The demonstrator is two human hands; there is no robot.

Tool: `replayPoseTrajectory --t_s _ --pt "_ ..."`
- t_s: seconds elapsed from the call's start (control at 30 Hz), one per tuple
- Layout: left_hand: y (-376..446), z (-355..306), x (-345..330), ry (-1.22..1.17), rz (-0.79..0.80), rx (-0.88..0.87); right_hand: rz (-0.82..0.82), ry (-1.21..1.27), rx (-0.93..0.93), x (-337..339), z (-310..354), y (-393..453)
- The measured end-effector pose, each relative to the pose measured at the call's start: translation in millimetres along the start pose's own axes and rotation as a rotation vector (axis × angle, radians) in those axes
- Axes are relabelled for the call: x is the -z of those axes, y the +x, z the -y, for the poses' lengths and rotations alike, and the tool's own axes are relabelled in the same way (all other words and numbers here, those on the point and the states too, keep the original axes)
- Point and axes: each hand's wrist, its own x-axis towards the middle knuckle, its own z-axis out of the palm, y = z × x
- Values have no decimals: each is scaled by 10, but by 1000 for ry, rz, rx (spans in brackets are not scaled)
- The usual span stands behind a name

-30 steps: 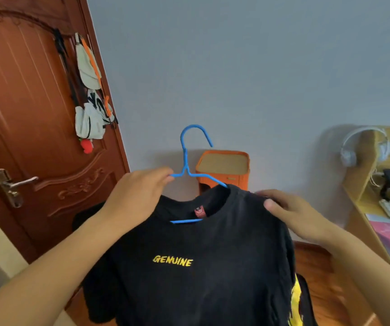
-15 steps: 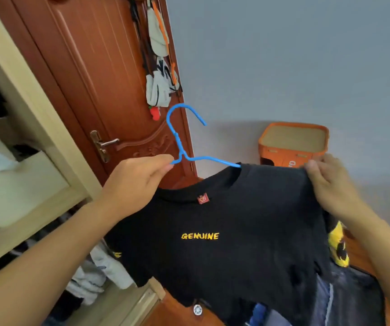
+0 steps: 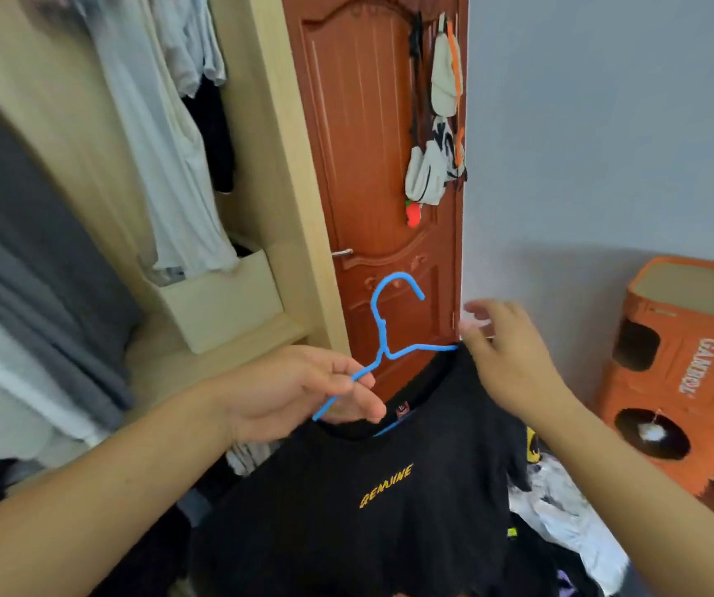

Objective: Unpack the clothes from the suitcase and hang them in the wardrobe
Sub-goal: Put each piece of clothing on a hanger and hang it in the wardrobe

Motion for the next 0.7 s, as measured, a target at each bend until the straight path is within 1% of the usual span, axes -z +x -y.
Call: replayPoseTrajectory --t_s 0.1,0.13,0.2,0.27,0.37,0.43,0.53,0.57,0.63,0.7 --pt "-429 145 326 -106 4 -4 62 57 7 -409 622 -230" --pt "-535 182 428 -138 -10 -11 88 98 -17 -517 806 -313" --pt "-688 229 593 -215 -52 -25 193 233 -94 -660 1161 -485" --pt "-776 233 703 -282 -91 -47 310 309 -140 -698 1484 -650" --pt "-812 165 712 -276 -171 -63 461 405 -178 -522 1869 -825" --pt "-815 75 667 -289 -214 -80 569 339 -159 -344 2070 -908" --pt "-741 -217 612 -351 -306 -159 704 230 -154 -106 2289 -972" --pt "-697 -363 609 -385 -354 -188 698 230 -143 -32 2372 -965" --pt "-640 -721 613 -407 -409 -268 570 244 -97 123 2520 -872" --pt "-629 -1142 620 -361 -411 -342 459 148 37 303 2683 -692"
